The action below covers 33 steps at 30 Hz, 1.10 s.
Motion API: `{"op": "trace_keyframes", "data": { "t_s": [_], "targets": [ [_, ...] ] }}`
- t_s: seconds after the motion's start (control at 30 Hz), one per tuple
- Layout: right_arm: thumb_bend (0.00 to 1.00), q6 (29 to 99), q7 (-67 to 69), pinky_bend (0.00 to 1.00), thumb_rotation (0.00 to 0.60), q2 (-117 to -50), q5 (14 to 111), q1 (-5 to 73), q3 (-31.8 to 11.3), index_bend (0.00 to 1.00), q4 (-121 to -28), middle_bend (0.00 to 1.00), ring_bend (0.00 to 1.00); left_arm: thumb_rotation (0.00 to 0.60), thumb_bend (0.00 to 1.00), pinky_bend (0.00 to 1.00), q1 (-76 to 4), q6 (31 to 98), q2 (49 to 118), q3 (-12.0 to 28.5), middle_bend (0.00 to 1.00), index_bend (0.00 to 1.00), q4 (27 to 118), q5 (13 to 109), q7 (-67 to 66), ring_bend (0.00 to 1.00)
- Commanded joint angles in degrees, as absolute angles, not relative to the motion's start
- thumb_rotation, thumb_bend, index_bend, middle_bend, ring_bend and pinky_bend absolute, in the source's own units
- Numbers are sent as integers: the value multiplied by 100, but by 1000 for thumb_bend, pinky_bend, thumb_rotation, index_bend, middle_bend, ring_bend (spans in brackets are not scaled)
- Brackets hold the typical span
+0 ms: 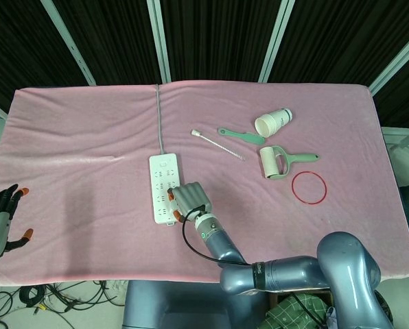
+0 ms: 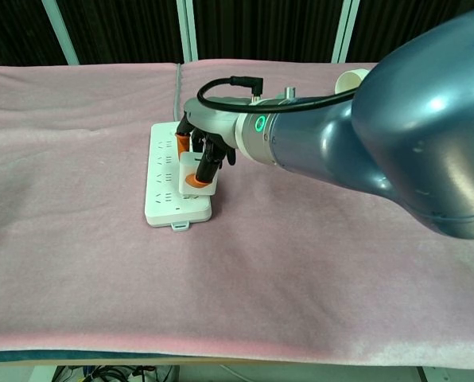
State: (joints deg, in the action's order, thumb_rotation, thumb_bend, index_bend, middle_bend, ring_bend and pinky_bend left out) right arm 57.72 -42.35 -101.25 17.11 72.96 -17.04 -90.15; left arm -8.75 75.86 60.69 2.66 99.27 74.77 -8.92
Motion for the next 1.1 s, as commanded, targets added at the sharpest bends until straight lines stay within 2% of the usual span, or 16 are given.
{"op": "trace_keyframes", "data": {
  "t_s": [0.03, 0.5, 1.1],
  "targets": [
    [362, 5763, -4244, 493, 600, -10130, 1724, 7301, -1693, 800, -9004, 640, 639, 600, 297, 0, -875, 7584, 6067, 269, 0, 77, 9929, 7467, -890, 0],
    [365, 5889, -4535, 527, 600, -10306, 2083, 7410, -1499, 864, -8834, 688, 682, 600, 297, 0, -884, 7550, 6048, 265, 0, 76, 9948, 7438, -904, 0],
    [382, 5905, -5056, 568, 600, -10475, 1850, 7593, -1416, 930, -8642, 743, 734, 600, 297, 0, -887, 7540, 6035, 259, 0, 77, 9968, 7424, -917, 0]
  ]
}}
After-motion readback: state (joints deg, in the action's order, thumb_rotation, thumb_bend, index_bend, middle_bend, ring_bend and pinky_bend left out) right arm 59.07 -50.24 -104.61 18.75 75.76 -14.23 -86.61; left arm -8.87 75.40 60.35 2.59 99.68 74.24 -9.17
